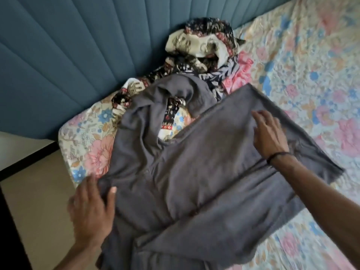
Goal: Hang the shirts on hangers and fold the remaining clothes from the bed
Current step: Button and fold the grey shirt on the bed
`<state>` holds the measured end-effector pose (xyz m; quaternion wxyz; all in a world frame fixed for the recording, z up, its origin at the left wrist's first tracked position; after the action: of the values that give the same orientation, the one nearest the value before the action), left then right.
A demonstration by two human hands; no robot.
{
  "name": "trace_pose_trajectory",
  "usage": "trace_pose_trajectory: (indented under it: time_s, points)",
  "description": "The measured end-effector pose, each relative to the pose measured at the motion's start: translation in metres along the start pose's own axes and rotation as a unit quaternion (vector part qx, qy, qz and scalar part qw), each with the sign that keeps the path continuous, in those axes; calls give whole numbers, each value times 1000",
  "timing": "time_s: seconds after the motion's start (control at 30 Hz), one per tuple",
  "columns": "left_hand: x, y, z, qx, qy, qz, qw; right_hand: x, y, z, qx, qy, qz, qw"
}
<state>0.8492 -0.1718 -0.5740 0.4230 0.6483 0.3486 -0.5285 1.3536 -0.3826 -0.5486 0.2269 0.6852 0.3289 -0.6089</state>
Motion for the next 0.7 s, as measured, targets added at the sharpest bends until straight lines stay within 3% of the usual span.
trace_pose_trajectory:
  time_s: [0.07, 0.17, 0.37, 0.47, 0.53, 0.6, 0.7]
  points:
    - [-8, -6, -22, -55, 13, 62, 996, 8, -28, -61, -79, -68, 12, 994]
    - [-12, 0, -46, -131, -55, 141, 980, 10, -72, -116, -154, -135, 50, 978]
    - [2, 0, -56, -185, -154, 173, 955, 14, -91, -134, -124, -158, 151, 968]
    - [-12, -2, -61, -164, -222, 177, 945, 7, -71, -125, -30, -109, 144, 983]
    - [-40, 2, -52, -99, -195, 147, 965, -3, -55, -105, 63, -100, 105, 987]
    - [-68, 13, -37, -15, -149, 101, 984, -14, -29, -77, 179, -111, 78, 974]
    - [-103, 27, -3, 45, -141, 101, 984, -24, 14, -20, 323, -142, -34, 935]
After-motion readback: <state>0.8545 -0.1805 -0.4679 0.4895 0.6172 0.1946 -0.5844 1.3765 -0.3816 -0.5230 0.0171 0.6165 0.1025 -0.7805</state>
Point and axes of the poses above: each hand's wrist, its own z-axis away from the middle knuckle, its own x-axis out of the palm, y = z × x, the point moved 4 cm from there along -z, towards the middle knuckle, and after that the axes turned 10 degrees about y, right-handed, at the moved point
